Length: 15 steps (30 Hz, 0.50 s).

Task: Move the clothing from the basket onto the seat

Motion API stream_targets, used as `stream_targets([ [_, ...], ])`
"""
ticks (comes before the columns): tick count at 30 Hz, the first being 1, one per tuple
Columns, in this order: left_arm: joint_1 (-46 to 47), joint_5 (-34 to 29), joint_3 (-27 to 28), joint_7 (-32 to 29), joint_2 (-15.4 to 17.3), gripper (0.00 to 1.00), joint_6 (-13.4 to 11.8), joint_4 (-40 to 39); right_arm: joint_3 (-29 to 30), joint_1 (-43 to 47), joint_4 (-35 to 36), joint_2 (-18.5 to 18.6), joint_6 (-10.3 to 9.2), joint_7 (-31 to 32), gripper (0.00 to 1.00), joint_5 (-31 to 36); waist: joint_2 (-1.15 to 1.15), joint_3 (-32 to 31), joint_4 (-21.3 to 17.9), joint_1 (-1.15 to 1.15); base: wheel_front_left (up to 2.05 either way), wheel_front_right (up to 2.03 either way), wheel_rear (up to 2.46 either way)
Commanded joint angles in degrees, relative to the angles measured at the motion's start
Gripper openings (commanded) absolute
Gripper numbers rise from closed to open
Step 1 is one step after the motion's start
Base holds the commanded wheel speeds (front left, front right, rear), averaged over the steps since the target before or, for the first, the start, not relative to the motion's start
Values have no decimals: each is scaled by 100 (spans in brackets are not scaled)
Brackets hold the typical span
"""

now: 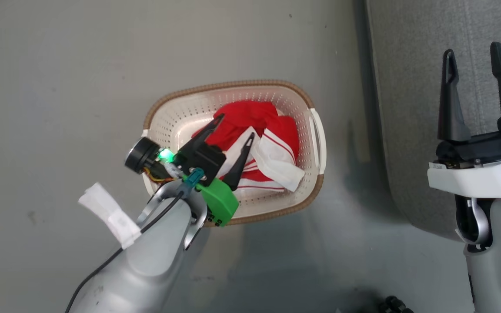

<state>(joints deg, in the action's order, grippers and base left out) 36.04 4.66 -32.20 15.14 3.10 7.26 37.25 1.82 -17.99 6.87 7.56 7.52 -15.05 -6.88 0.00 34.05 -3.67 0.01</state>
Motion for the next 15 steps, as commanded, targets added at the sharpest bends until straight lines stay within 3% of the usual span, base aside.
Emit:
stream_targets([
  [1,384,179,-244,0,74,100,13,245,-4,-157,95,38,-6,-19,100,37,0,1114,-245,-1,0,0,0],
  [9,1683,1058,-1756,0,241,100,15,1603,-69,-527,619,-68,-6,-18,100,-12,0,1943,-719,-1,0,0,0],
  [15,2315,1566,-2547,-1,392,100,16,2179,-292,-771,904,-191,-6,-19,100,-34,0,2397,-1029,-1,0,0,0],
])
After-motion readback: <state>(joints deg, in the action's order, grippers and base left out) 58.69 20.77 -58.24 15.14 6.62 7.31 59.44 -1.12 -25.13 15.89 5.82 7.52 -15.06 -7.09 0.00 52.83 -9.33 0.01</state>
